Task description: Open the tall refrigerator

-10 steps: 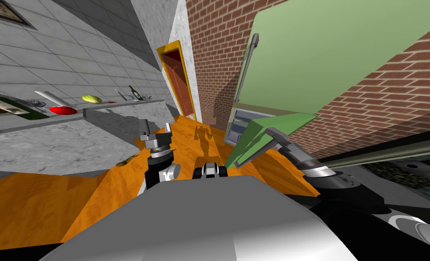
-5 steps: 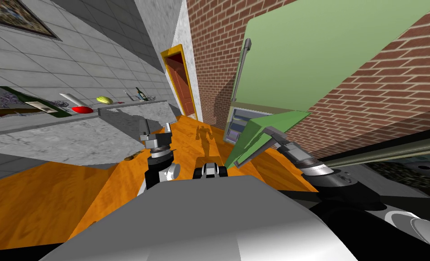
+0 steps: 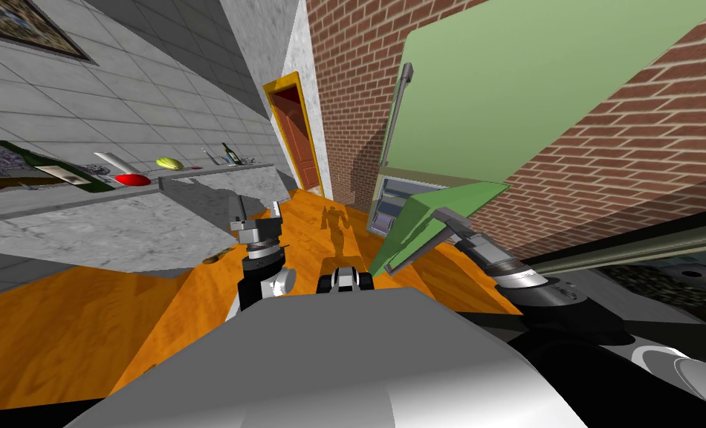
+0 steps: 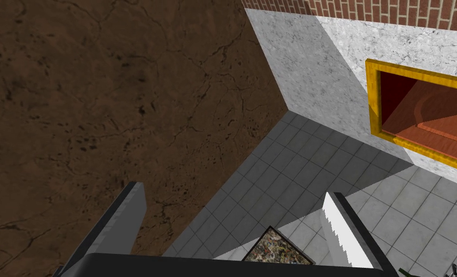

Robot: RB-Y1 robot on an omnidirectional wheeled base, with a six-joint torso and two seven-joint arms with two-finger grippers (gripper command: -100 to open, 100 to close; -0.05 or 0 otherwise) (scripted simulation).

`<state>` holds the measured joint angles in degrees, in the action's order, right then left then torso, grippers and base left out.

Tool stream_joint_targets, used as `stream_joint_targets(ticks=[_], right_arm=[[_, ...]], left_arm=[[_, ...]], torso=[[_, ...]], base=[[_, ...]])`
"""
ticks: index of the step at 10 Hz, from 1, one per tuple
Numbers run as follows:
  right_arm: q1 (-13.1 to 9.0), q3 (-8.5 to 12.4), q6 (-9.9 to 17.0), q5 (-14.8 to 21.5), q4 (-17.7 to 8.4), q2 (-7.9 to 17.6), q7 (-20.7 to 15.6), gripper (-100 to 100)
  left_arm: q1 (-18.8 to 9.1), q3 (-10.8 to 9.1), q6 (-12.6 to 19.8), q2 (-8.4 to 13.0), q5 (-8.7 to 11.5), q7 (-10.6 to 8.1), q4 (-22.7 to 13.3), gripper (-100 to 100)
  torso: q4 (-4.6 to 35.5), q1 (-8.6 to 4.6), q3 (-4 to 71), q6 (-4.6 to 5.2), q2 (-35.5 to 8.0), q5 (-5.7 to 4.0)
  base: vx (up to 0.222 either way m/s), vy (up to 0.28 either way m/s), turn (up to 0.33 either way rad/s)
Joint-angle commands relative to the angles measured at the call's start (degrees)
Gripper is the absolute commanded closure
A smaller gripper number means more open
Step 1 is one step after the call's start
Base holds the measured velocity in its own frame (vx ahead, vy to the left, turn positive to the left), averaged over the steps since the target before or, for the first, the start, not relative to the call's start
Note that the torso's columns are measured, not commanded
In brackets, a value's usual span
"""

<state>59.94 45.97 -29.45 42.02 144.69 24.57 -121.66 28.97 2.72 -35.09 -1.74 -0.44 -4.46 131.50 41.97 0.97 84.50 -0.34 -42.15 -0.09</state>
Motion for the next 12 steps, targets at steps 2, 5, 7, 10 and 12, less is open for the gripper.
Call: stream_joint_targets(ticks=[2,5,7,10,12], right_arm=[[-0.43,-0.91,-1.49,-0.44,0.07,0.47,-0.18,100],[-0.60,-1.30,-2.22,-0.70,0.16,0.77,-0.23,100],[-0.60,-1.30,-2.22,-0.70,0.16,0.77,-0.23,100],[-0.60,-1.30,-2.22,-0.70,0.16,0.77,-0.23,100],[-0.60,-1.30,-2.22,-0.70,0.16,0.77,-0.23,100]], left_arm=[[-0.02,0.00,0.00,0.00,0.00,0.00,0.00,0],[-0.02,-0.01,0.00,0.01,0.00,0.00,-0.01,0],[0.00,0.00,0.00,0.00,0.00,0.00,0.00,0],[0.01,0.00,0.00,0.00,0.00,0.00,0.00,0],[0.00,0.00,0.00,0.00,0.00,0.00,0.00,0]], torso=[[0.04,-0.20,0.03,-0.15,-0.01,0.03],[0.01,0.20,-0.06,0.01,-0.07,0.07],[-0.11,0.50,-0.18,0.06,-0.01,-0.06],[-0.07,0.40,-0.17,-0.11,-0.09,0.00],[-0.03,0.36,-0.14,-0.14,-0.08,0.00]], base=[[-0.133,-0.077,0.116],[-0.157,-0.076,0.034],[-0.028,-0.016,0.013],[0.029,0.016,-0.012],[0.000,-0.002,0.014]])
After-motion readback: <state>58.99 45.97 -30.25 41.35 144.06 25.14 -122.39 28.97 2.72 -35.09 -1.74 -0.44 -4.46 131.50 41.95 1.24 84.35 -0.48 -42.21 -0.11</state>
